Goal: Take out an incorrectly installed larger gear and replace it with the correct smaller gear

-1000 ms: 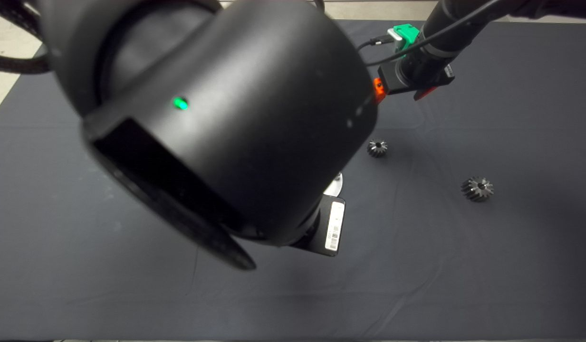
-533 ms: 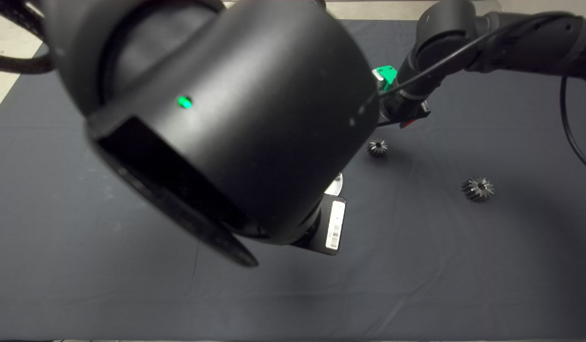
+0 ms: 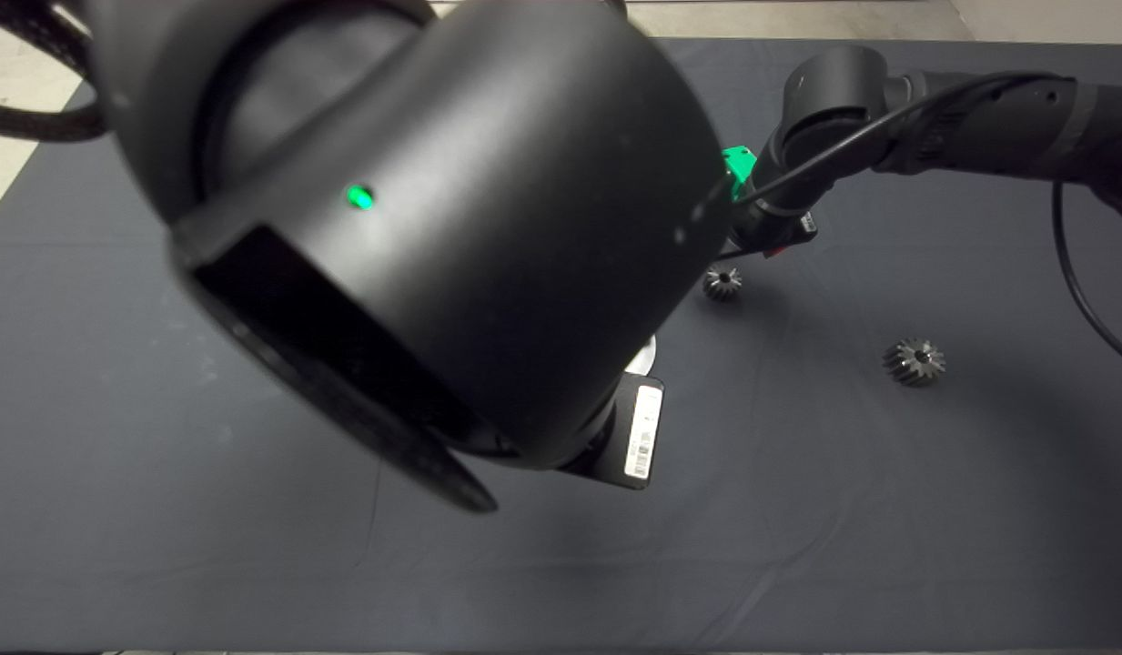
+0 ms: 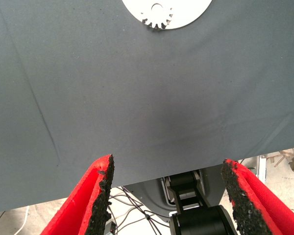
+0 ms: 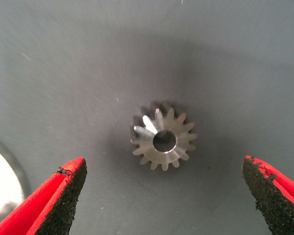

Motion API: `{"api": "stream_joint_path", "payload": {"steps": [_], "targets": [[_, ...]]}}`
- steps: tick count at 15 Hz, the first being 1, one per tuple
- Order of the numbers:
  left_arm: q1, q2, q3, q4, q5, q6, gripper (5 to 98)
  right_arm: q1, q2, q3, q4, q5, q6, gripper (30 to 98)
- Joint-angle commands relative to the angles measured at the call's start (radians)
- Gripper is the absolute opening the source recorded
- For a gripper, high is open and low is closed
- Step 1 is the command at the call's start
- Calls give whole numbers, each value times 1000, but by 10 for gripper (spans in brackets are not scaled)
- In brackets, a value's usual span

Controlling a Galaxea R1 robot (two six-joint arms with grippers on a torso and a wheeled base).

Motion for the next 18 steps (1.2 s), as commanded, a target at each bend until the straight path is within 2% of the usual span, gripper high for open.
{"api": "stream_joint_path", "payload": {"steps": [1,3,6,8,10,13,18], "targets": [[-19,3,2,-6,72,0,546,-29,-4,-19,-86,-98,7,840],[-19,4,2,-6,71,0,546,-51,-3,-72,-92,-98,7,840],[-19,4,2,-6,72,0,546,-48,2,-152,-85,-98,-1,840],[-19,4,2,-6,71,0,546,-47,38,-216,-39,-97,-2,840],[-19,4,2,-6,71,0,546,-44,56,-223,17,-95,-4,840],[-19,4,0,-6,71,0,546,-42,86,-225,20,-95,2,840],[-19,6,2,-6,71,0,546,-45,79,-248,39,-94,8,840]]}}
